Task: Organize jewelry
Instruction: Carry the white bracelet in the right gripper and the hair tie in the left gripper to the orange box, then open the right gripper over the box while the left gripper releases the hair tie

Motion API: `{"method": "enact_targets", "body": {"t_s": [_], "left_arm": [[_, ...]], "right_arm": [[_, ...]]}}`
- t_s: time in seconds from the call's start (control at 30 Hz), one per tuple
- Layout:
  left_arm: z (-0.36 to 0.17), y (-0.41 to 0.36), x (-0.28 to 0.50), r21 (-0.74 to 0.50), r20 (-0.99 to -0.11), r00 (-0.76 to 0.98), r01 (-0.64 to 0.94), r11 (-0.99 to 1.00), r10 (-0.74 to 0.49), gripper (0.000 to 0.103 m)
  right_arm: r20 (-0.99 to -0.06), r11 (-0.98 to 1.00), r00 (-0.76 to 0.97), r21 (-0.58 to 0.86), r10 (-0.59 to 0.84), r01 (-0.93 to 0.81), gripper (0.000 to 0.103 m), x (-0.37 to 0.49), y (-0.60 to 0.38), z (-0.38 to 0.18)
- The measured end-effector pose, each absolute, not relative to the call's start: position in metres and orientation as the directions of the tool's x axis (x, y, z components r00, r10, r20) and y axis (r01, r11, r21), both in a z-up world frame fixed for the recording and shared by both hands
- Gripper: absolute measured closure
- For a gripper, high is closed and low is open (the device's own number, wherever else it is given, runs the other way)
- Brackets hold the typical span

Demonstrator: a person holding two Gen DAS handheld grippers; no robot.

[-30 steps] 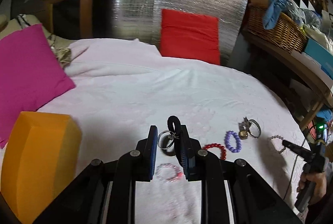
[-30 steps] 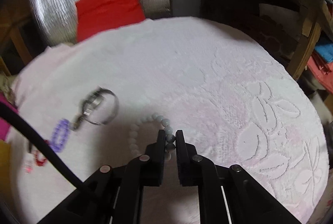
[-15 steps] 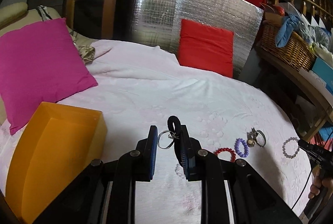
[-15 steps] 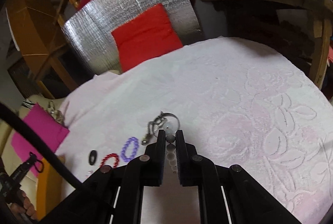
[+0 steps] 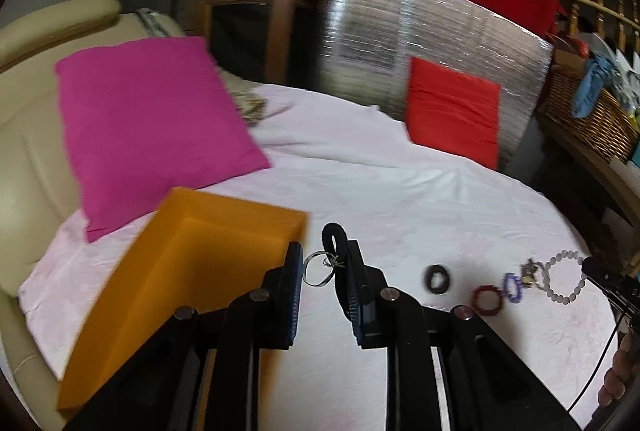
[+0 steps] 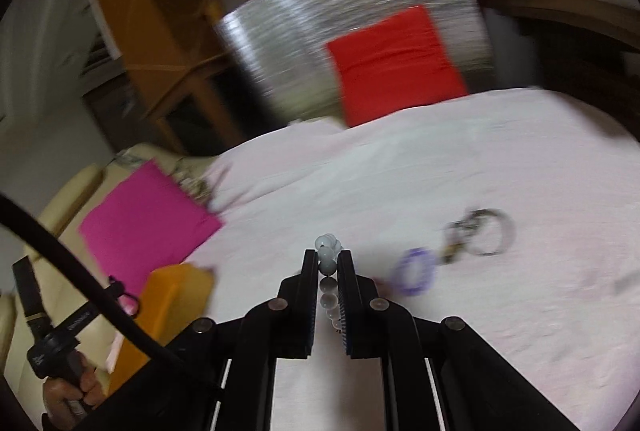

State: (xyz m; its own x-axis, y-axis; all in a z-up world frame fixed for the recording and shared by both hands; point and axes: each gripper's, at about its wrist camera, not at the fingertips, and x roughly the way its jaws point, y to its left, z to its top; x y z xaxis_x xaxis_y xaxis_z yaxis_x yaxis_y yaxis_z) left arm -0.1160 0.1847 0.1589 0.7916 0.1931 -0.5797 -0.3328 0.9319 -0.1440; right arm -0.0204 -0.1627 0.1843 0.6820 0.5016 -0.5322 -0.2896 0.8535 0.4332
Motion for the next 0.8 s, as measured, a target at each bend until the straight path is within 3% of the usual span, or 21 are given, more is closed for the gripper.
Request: {"method": "enact_targets", "body": {"t_s": [0.33,0.8], "left_arm": [[0.135,0.259,-0.163,-0.107,-0.654,0.688,-0.496,0.862,0.315,0.081],[0.08,0.313,-0.164,-0.078,-0.796,0.538,-0.543,0.836,0.275,0.08]], "right_arm": [[-0.524,0.695,0.457,0.51,0.718,-0.507,0.093,-0.05,-0.01,0.187],[-0.616,0.637,0.27,0.513,0.74,-0.575,0.092,-0.069,0.122,0.131]]}}
